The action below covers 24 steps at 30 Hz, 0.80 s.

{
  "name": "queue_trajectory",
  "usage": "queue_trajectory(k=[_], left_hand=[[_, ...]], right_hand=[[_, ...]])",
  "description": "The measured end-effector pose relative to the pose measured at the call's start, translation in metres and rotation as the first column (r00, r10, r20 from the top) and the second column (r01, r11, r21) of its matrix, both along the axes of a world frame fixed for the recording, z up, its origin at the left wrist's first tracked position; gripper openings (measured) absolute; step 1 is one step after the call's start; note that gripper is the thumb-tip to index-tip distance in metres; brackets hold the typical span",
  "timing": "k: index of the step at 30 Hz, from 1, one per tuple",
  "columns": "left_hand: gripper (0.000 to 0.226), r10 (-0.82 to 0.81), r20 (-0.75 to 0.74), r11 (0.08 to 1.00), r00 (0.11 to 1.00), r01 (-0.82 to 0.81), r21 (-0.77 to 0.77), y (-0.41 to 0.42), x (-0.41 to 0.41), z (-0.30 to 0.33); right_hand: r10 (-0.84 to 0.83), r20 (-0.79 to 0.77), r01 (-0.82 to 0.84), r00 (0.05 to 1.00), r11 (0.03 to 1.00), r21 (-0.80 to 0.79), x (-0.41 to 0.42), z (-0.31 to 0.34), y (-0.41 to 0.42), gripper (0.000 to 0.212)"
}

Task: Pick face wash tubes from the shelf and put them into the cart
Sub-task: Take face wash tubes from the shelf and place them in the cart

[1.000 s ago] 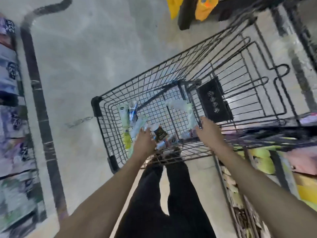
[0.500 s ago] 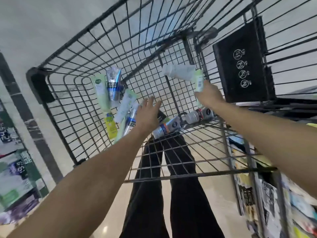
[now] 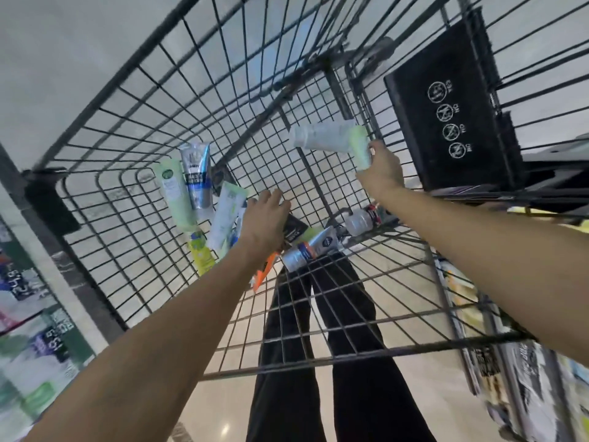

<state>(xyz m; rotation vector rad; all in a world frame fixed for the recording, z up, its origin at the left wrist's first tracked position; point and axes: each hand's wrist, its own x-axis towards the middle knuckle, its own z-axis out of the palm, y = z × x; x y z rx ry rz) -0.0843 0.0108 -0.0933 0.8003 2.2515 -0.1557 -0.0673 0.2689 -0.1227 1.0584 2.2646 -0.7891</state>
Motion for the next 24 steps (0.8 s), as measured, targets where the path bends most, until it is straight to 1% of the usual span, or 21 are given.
queue_trajectory(k=[2,3,5,7,9,11,13,14,16,17,18,19,20,21,22,24], left_hand=[[0.050,0.019,-0.021,0.999,1.000,-0.018,0.037,0.001,-0.004,0.008],[0.049,0.050,-0.028,0.997,0.998,-0.048,0.057,0.001,-0.006,0.014],[0.043,0.164,-0.023,0.982,0.986,-0.161,0.095,0.001,-0.011,0.032],[0.037,0.329,0.015,0.937,0.944,-0.329,0.118,0.000,-0.018,0.054],[0.034,0.501,0.096,0.849,0.860,-0.510,0.136,-0.001,-0.024,0.081],[0.038,0.635,0.204,0.727,0.745,-0.666,0.168,-0.003,-0.027,0.111],[0.046,0.710,0.325,0.595,0.624,-0.779,0.196,-0.004,-0.025,0.141],[0.051,0.734,0.383,0.525,0.561,-0.826,0.203,-0.004,-0.022,0.158],[0.062,0.751,0.475,0.400,0.458,-0.889,0.225,-0.002,-0.015,0.197],[0.069,0.740,0.519,0.357,0.427,-0.904,0.234,0.000,-0.011,0.214],[0.074,0.719,0.562,0.330,0.409,-0.913,0.241,0.002,-0.006,0.235],[0.074,0.688,0.598,0.322,0.411,-0.912,0.255,0.005,0.000,0.259],[0.067,0.657,0.626,0.318,0.420,-0.908,0.275,0.007,0.007,0.276],[0.055,0.630,0.647,0.320,0.430,-0.903,0.288,0.010,0.013,0.291],[0.044,0.598,0.669,0.320,0.440,-0.897,0.304,0.013,0.021,0.309],[0.040,0.536,0.714,0.317,0.450,-0.892,0.323,0.019,0.036,0.337]], right_hand=[[-0.208,-0.040,0.200,0.977,0.968,-0.152,-0.001,0.014,0.003,0.058],[-0.286,-0.053,0.269,0.957,0.940,-0.208,-0.001,0.024,0.003,0.054],[-0.365,-0.083,0.328,0.927,0.900,-0.286,0.000,0.050,0.005,0.044],[-0.426,-0.130,0.358,0.896,0.863,-0.357,0.004,0.082,0.006,0.036],[-0.472,-0.182,0.372,0.862,0.836,-0.404,0.011,0.119,0.007,0.033],[-0.488,-0.223,0.363,0.844,0.825,-0.434,0.021,0.160,0.007,0.034],[-0.522,-0.256,0.371,0.813,0.804,-0.465,0.034,0.201,0.005,0.037],[-0.561,-0.278,0.389,0.780,0.781,-0.488,0.041,0.220,0.005,0.040],[-0.646,-0.314,0.427,0.696,0.724,-0.542,0.057,0.256,0.004,0.045],[-0.686,-0.326,0.448,0.650,0.693,-0.564,0.066,0.273,0.004,0.046],[-0.723,-0.336,0.466,0.604,0.662,-0.587,0.077,0.288,0.004,0.046],[-0.756,-0.342,0.479,0.558,0.630,-0.612,0.089,0.307,0.003,0.045],[-0.780,-0.355,0.473,0.515,0.604,-0.641,0.099,0.323,0.001,0.042],[-0.807,-0.371,0.458,0.460,0.573,-0.680,0.110,0.335,0.001,0.039],[-0.844,-0.368,0.440,0.390,0.522,-0.731,0.123,0.349,0.000,0.036],[-0.929,-0.287,0.396,0.234,0.361,-0.844,0.150,0.372,-0.003,0.037]])
